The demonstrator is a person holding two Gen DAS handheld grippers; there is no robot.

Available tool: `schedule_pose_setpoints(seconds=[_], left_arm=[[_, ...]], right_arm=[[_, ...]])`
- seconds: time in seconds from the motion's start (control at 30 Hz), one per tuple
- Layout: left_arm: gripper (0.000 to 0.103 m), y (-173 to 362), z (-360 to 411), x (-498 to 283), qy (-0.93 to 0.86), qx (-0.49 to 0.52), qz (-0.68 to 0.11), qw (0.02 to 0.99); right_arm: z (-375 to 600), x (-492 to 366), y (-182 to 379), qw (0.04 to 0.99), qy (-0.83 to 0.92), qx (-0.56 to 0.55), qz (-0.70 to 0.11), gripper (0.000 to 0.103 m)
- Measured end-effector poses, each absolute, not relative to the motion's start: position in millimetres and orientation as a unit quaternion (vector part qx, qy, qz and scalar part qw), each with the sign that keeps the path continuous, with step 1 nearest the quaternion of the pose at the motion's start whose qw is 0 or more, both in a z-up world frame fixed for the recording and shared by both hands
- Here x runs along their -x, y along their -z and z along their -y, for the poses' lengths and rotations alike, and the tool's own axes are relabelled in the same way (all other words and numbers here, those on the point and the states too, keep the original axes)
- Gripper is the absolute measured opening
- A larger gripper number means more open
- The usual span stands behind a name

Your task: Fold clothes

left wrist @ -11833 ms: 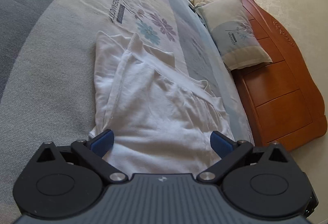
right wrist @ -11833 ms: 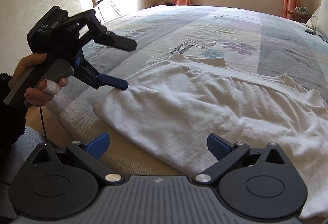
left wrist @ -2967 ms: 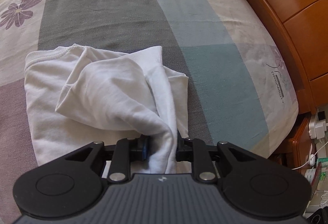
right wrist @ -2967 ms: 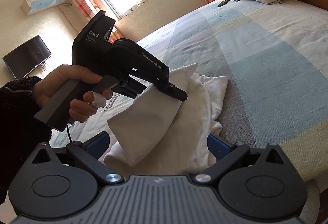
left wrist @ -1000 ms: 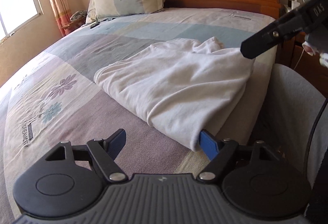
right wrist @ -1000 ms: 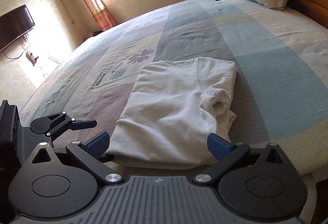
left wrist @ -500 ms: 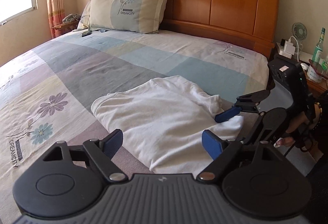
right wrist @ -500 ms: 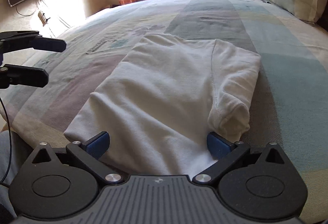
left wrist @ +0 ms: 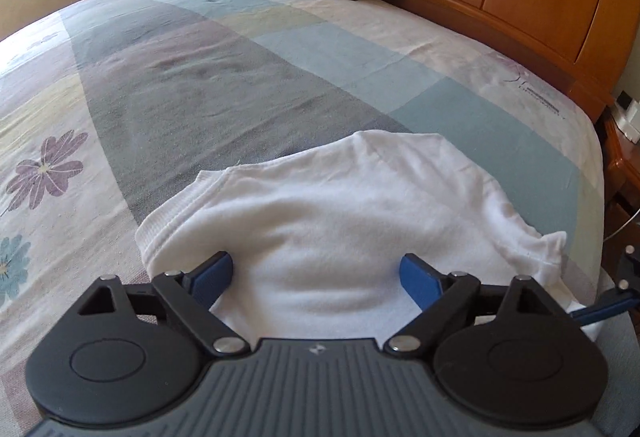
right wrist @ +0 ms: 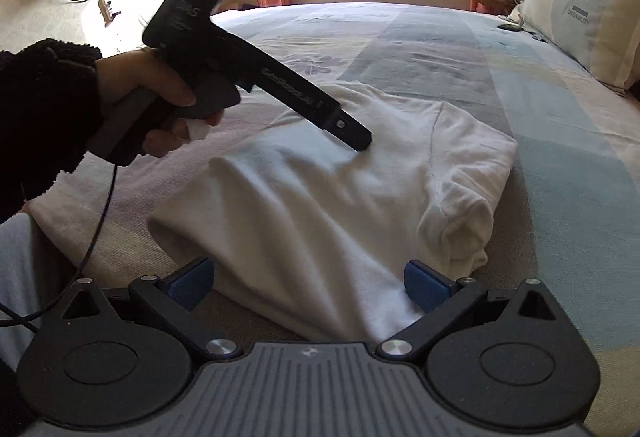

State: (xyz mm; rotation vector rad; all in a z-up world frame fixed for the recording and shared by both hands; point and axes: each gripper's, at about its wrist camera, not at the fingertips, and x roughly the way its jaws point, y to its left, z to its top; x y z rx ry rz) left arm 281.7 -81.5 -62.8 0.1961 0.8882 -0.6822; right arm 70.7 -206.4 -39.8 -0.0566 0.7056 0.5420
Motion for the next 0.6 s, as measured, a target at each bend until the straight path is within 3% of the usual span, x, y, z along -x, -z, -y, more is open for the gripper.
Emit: schedule_pose_setpoints(seconds=[0.17, 0.33, 0.6], left_arm=[[0.091, 62.8, 73.8, -293.0, 0.333, -0.067, -0.442, 0.830], [0.091, 62.6, 71.6, -296.2, 0.331, -0.063, -0.447, 0.829], [0.090, 59.3, 67.5, -301.2, 0.311, -0.030, -0.441, 0.841]], right_arm=[[160.7, -77.9, 14.8, 0.864, -0.400, 0.043, -0.302, 0.103], [107.7, -105.4, 34.9, 0.819, -0.462, 0.066, -0.332, 0.103], [127.6, -90.6, 56.1, 0.806, -0.442, -0.027, -0.391, 0.103]])
